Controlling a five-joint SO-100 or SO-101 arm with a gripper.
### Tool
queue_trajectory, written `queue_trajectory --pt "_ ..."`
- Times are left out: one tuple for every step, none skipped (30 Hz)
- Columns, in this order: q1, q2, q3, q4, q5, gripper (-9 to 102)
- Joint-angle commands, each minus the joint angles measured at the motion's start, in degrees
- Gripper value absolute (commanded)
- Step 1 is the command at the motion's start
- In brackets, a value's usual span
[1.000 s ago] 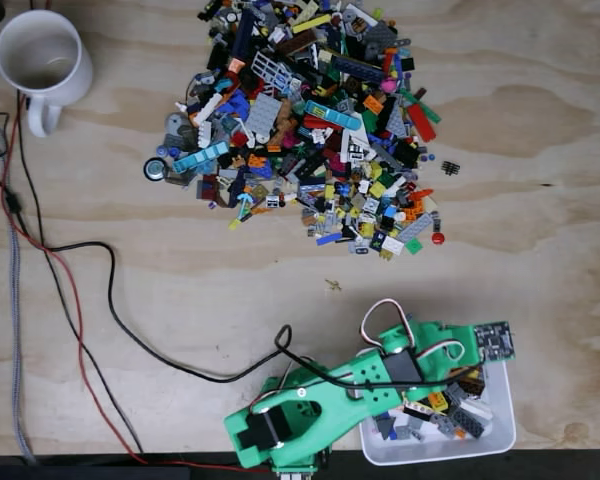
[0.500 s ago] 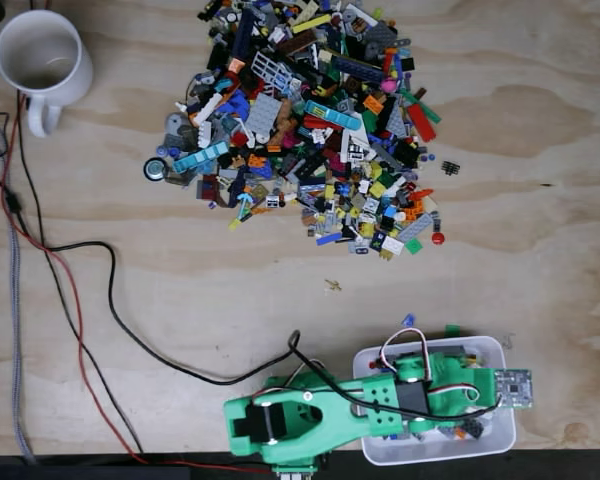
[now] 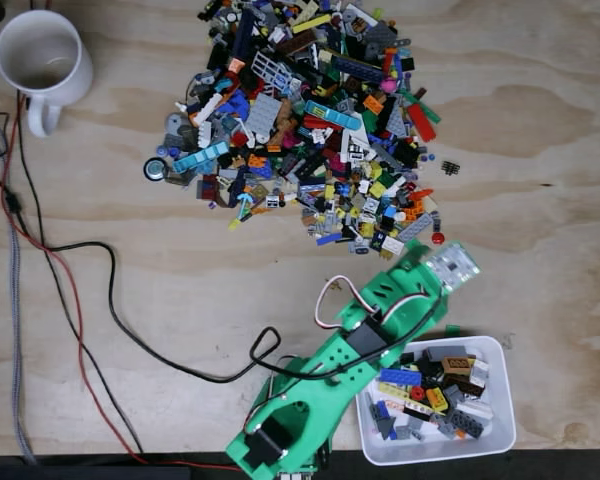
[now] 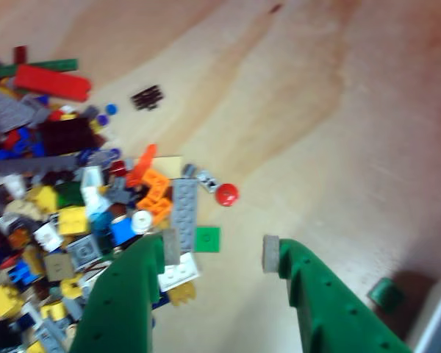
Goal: Find the closest Lego and put it in the bin.
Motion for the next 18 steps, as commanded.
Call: queue_trajectory --pt "-15.03 4.83 3.08 -5.27 0.26 17" --pt "-18.02 5.01 3.69 -5.71 0.88 17" --pt "-20.74 5.01 4.04 -6.24 1.41 17" --pt "-23.2 4.83 3.87 -5.8 1.93 17" --pt "-25.58 4.48 3.6 -5.1 2.46 17" --pt "-27.6 4.22 3.43 -4.57 2.99 17" --pt "-29.44 3.6 3.34 -4.04 3.16 17" --pt "-31.03 2.99 3.34 -3.6 3.16 17" --pt "-32.43 2.72 3.6 -3.52 3.52 17" --pt "-33.75 2.29 3.6 -2.72 3.52 17" --pt "-34.98 2.11 3.6 -2.11 3.78 16" --pt "-36.04 1.93 3.69 -2.02 4.13 16" --pt "-36.91 1.41 3.69 -1.76 4.31 16" --pt "-37.71 0.88 3.6 -1.67 4.57 16" --pt "-38.32 0.79 3.69 -1.93 4.92 16" --pt "-38.85 0.62 3.69 -1.93 5.19 16" --pt "-39.29 0.18 3.34 -1.76 5.54 16" --pt "-39.55 0.0 3.34 -1.85 5.8 16"
